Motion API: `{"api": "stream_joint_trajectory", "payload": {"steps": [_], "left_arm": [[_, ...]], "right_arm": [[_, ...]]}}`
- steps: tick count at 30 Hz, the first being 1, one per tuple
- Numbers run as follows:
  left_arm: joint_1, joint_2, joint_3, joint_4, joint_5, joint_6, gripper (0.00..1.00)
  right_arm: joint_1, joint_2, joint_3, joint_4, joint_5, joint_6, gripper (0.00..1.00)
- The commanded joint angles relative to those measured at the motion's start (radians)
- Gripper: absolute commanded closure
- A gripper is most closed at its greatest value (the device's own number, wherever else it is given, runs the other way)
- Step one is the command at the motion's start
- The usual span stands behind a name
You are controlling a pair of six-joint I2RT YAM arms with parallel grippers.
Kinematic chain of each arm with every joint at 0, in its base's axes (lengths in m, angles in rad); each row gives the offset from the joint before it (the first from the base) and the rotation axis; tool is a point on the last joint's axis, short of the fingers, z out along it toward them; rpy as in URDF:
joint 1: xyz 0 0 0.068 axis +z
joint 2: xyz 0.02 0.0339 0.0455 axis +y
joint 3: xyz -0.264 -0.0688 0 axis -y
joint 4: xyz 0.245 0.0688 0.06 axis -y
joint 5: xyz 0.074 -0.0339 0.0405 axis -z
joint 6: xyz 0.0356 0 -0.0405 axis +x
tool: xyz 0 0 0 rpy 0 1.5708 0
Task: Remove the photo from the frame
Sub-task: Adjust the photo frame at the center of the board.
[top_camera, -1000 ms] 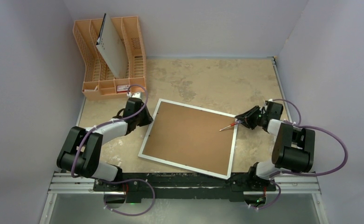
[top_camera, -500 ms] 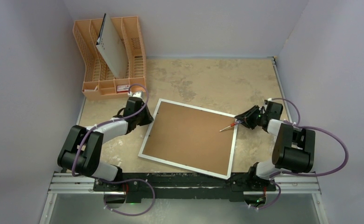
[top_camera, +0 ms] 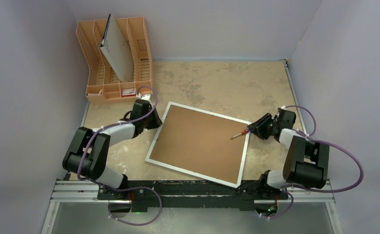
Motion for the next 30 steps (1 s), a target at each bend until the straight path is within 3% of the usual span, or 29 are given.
{"api": "stream_joint_trajectory", "payload": {"steps": [1,5,13,19,26,30], "left_arm": [[-0.013,0.061,0.002,-0.033,0.076,0.035,0.82],[-0.013,0.080,-0.013,-0.009,0.122,0.017,0.82],[-0.012,0.063,-0.076,0.045,0.137,-0.064,0.82],[-0.010,0.013,-0.096,-0.005,0.123,-0.061,0.82],[-0.012,-0.095,-0.175,-0.029,0.102,-0.089,0.81],[-0.011,-0.127,-0.151,-0.076,0.062,-0.062,0.75]], "right_arm": [[0.004,0.096,-0.034,-0.006,-0.043,-0.026,0.59],[0.051,0.155,0.003,0.035,-0.105,-0.008,0.60],[0.195,0.271,0.188,0.035,-0.055,0.044,0.68],[0.200,0.346,0.322,-0.029,-0.022,0.005,0.72],[0.200,0.347,0.340,-0.067,-0.029,-0.027,0.77],[0.199,0.312,0.354,-0.103,-0.011,-0.039,0.79]]}}
